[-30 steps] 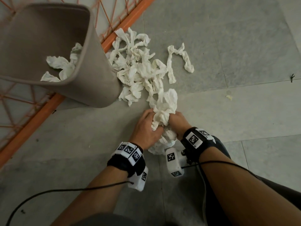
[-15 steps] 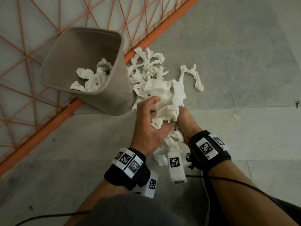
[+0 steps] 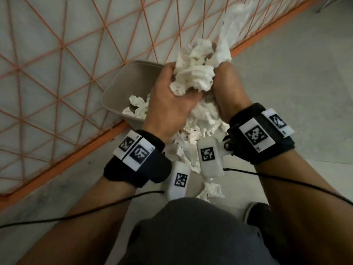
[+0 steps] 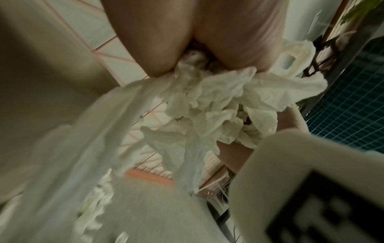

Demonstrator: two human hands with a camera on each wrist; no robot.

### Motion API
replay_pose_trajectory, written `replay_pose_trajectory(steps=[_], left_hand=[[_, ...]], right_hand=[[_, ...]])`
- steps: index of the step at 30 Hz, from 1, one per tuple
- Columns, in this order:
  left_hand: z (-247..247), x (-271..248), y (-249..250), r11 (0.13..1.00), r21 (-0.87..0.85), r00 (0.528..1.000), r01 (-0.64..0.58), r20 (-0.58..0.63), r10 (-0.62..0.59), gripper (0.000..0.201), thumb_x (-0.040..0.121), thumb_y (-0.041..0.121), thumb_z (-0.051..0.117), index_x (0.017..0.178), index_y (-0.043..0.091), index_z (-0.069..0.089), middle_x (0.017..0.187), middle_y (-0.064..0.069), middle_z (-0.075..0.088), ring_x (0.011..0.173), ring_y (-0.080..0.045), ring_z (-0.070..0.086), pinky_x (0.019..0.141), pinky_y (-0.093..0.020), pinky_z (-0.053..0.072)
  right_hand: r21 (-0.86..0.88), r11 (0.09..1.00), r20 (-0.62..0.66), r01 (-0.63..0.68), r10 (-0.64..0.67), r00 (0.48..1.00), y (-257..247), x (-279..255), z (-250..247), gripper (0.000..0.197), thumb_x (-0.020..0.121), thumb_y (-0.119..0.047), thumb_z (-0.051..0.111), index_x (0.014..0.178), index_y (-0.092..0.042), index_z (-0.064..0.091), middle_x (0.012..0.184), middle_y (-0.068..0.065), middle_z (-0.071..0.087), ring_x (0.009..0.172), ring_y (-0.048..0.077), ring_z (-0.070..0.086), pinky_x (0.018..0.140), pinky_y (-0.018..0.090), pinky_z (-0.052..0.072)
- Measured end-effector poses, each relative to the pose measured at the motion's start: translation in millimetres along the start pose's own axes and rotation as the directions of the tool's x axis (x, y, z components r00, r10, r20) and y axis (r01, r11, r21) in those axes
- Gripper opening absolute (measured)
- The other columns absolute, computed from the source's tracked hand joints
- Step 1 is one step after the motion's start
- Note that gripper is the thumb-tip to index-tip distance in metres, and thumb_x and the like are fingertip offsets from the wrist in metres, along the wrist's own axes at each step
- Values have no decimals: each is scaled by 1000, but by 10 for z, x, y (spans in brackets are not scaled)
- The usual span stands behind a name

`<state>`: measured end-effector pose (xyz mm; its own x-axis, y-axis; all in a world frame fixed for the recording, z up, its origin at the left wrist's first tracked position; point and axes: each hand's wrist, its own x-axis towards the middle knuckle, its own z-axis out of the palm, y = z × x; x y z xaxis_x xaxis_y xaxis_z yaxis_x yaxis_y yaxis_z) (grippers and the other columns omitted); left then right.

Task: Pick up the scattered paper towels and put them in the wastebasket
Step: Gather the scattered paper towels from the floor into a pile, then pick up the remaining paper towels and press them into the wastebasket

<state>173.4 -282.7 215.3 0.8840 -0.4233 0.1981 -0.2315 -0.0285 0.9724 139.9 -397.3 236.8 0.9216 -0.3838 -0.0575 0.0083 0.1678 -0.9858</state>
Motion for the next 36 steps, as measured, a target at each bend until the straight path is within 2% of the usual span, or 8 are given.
replay_pose_trajectory(steps=[4, 7, 9, 11, 17, 23, 28, 36], left_hand=[[-267, 414, 357, 987, 32, 983, -159, -85, 162, 49, 73, 10, 78, 113, 0, 51, 105, -16, 67, 94, -27, 68, 79, -39, 58], [-497, 661, 420, 950, 182, 953, -253, -125, 278, 42, 74, 15, 78, 105, 9, 50, 100, -11, 67, 91, -23, 67, 81, -45, 56], [-642, 771, 345, 918, 296, 933, -265, -160, 321, 45, 74, 23, 79, 105, 12, 49, 101, -6, 67, 90, -19, 67, 80, -41, 56], [-768, 816, 196, 886, 419, 930, -199, -205, 306, 51, 73, 31, 77, 110, 12, 47, 107, -5, 66, 93, -17, 65, 80, -34, 55], [-1036, 773, -526, 631, 765, 991, 128, -116, -62, 64, 81, 41, 63, 131, 14, 34, 128, -16, 47, 112, -35, 52, 86, -39, 42], [-1308, 778, -560, 191, 974, 889, 126, -26, -457, 109, 54, 74, 70, 146, 37, 23, 149, -11, 36, 134, -39, 33, 108, -53, 33], [-1333, 739, -252, 321, 947, 913, 28, 106, -393, 74, 70, 39, 74, 137, 39, 42, 133, -9, 53, 118, -32, 52, 91, -38, 44], [-604, 176, -4, 565, 794, 973, -225, 151, 175, 32, 89, 23, 57, 119, 15, 63, 108, -1, 63, 92, -15, 58, 80, -20, 41]], right_hand=[[-26, 996, 46, 82, -81, 996, -328, 298, 213, 36, 97, 0, 28, 72, -19, 47, 37, -18, 51, 36, -6, 48, 41, 7, 34], [-136, 968, 89, 210, -200, 976, -395, 611, 431, 17, 96, -6, 40, 103, -11, 55, 73, -14, 62, 60, 0, 57, 54, 11, 46], [-305, 917, 102, 256, -236, 966, -301, 868, 596, 30, 93, -17, 46, 123, -15, 51, 106, 2, 61, 93, 21, 62, 81, 31, 57], [-504, 811, 128, 297, -269, 955, -197, 1054, 719, 34, 89, -32, 48, 121, -21, 53, 121, 5, 51, 109, 28, 51, 98, 43, 46], [-703, 631, 408, 329, -21, 913, 289, 1094, 763, 40, 83, -35, 45, 115, -12, 51, 116, 11, 40, 102, 21, 32, 101, 36, 35], [-896, 315, 392, 312, 235, 889, 356, 1267, 762, 92, 69, -30, 82, 144, -23, 29, 140, 15, 31, 116, 44, 51, 97, 48, 48], [-838, 28, 498, 545, 447, 743, 161, 1362, 873, 85, 75, -34, 79, 146, -21, 35, 145, 9, 45, 130, 32, 46, 102, 39, 40], [-635, 145, 758, 758, 308, 575, -146, 1194, 520, 63, 78, -32, 73, 134, -20, 47, 116, 4, 47, 109, 24, 51, 90, 30, 39]])
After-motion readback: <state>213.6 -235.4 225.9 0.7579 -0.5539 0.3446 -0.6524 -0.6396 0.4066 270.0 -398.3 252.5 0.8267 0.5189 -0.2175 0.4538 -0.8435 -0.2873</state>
